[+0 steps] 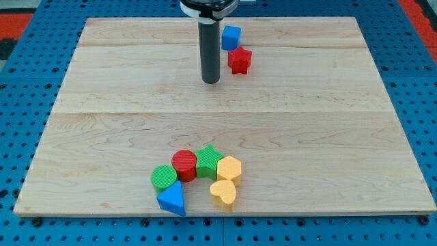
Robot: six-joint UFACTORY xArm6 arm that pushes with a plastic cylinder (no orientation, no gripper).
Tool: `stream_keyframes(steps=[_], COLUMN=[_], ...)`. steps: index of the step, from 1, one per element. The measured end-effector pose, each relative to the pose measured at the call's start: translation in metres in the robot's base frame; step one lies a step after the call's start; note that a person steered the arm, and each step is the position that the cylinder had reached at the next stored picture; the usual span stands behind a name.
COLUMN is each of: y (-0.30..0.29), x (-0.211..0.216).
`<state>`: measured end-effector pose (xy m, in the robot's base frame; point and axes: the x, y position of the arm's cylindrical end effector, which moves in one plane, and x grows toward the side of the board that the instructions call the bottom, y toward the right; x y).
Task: Move the red star above the green circle
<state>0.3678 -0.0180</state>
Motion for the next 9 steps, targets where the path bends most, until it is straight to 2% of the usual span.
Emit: stream_keyframes(steps=[1,2,3,4,5,6,7,9], y=[0.000,0.040,0.097,0.116,0.082,0.042,0.017,0.041], x=[0.000,-0.001,-0.018,-0.058,-0.058,-0.027,-0.015,-0.048])
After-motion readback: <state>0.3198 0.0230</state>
